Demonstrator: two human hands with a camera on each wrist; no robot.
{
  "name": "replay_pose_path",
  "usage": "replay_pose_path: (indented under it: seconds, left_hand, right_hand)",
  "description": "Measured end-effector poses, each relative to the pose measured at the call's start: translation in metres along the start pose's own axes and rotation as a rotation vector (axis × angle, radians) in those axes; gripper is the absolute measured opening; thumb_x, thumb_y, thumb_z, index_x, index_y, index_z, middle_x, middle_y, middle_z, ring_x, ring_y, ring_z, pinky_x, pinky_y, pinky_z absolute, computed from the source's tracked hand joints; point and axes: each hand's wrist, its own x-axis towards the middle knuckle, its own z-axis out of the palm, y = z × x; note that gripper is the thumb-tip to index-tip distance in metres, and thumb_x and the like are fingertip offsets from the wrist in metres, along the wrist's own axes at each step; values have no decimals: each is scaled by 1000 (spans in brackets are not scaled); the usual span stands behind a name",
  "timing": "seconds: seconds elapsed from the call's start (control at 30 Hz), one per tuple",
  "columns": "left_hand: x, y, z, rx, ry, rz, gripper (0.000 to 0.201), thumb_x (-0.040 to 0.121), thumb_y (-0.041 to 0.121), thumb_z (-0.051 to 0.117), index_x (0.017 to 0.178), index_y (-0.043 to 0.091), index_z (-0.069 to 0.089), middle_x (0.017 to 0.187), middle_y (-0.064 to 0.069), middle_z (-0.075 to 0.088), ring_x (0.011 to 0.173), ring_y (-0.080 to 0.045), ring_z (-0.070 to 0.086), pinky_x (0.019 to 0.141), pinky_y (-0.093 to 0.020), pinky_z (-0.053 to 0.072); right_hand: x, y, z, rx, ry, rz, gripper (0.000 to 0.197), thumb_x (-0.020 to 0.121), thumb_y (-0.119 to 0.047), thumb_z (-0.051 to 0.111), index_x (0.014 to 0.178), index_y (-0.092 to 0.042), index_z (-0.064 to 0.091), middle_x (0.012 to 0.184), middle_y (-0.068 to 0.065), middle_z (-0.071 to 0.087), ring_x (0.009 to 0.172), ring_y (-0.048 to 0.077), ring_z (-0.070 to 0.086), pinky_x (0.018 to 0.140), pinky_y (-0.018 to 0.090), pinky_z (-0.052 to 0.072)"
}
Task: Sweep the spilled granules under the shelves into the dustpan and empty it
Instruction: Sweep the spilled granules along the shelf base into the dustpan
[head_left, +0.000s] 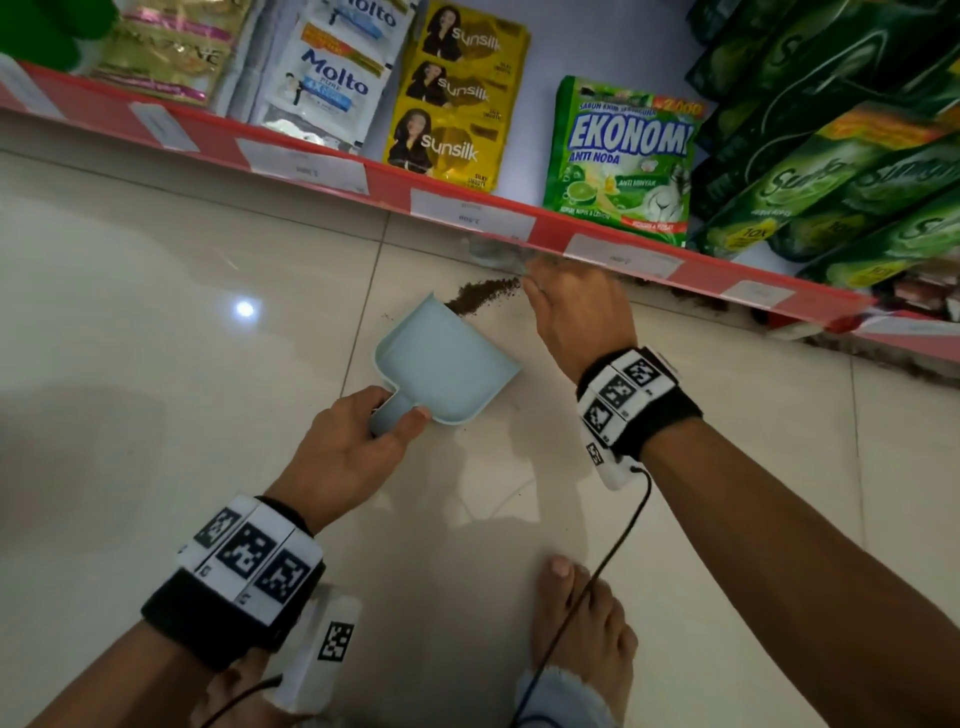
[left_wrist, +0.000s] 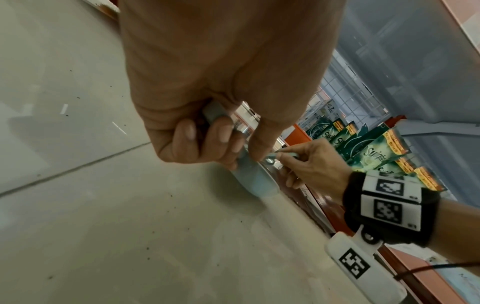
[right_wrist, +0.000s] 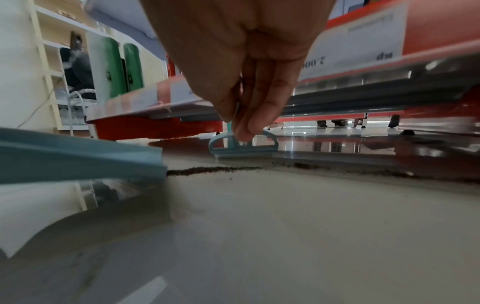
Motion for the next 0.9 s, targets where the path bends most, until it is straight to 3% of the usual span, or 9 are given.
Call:
replay_pose_path:
  seconds: [0.1, 0.2, 0.3, 0.37, 0.53, 0.6, 0.67, 0.77, 0.9]
  left_hand:
    - [-2, 2, 2, 1, 21, 5, 34, 92, 43, 61, 74, 15, 53, 61, 7, 50, 55, -8, 46, 50, -21, 32]
    - [-4, 2, 6, -10, 26, 26, 35, 92, 42, 62, 69, 18, 51, 58, 9, 49, 50, -4, 44, 45, -14, 34]
    - [-8, 3, 11, -6, -14, 29, 39, 92, 44, 61, 67, 18, 47, 57, 8, 47, 51, -8, 43, 50, -21, 31]
    - [-9, 5, 13, -27, -39, 36, 39, 92, 43, 61, 67, 18, 47, 57, 7, 47, 52, -11, 44, 52, -26, 32]
    - [-9, 7, 15, -12, -49, 45, 36, 93, 42, 61, 67, 20, 49, 58, 5, 49, 54, -14, 46, 53, -28, 34]
    - [-10, 7, 15, 1, -42, 43, 37, 93, 42, 61, 66, 21, 48, 56, 7, 48, 53, -12, 46, 52, -28, 34]
    - [-10, 6, 15, 2, -31, 41, 38, 93, 42, 61, 64, 22, 46, 55, 8, 46, 51, -10, 44, 51, -27, 32]
    - [-7, 5, 16, -8, -32, 35, 39, 94, 42, 61, 64, 21, 45, 56, 7, 46, 52, -12, 44, 53, -28, 33]
    - [-1, 12, 21, -1, -69, 48, 37, 94, 43, 60, 67, 21, 47, 59, 5, 48, 56, -14, 46, 55, -29, 35]
  right_hand:
    - [-19, -2, 2, 57, -139, -109, 34, 103, -28, 42, 129, -12, 58, 97, 13, 69, 88, 34, 64, 76, 40, 52]
    - [-37, 2, -5, 140, -58, -144, 33, 102, -28, 46, 123, -10, 64, 95, 14, 70, 84, 36, 65, 72, 41, 52]
    - [-32, 9, -14, 165, 84, -124, 32, 101, -26, 49, 120, -7, 66, 105, 16, 72, 91, 36, 67, 75, 44, 54]
    - [-18, 7, -18, 130, 100, -100, 32, 102, -26, 47, 122, -9, 65, 111, 14, 71, 95, 36, 67, 77, 43, 53]
    - [3, -6, -11, 53, -78, -109, 33, 103, -27, 44, 129, -17, 60, 128, 8, 65, 112, 30, 62, 90, 39, 51]
    - [-11, -3, -9, 87, -111, -164, 32, 102, -30, 45, 122, -14, 65, 115, 12, 69, 103, 31, 64, 84, 38, 50]
    - [-28, 5, -12, 153, -11, -179, 30, 100, -27, 50, 115, -8, 69, 101, 17, 72, 90, 35, 67, 76, 40, 52]
    - [-43, 28, -13, 141, 155, -119, 28, 97, -23, 57, 113, -3, 70, 89, 20, 74, 76, 37, 69, 66, 41, 56]
    - [-36, 55, -7, 21, 134, 88, 29, 100, -27, 51, 114, -7, 68, 100, 19, 72, 89, 39, 67, 74, 41, 52]
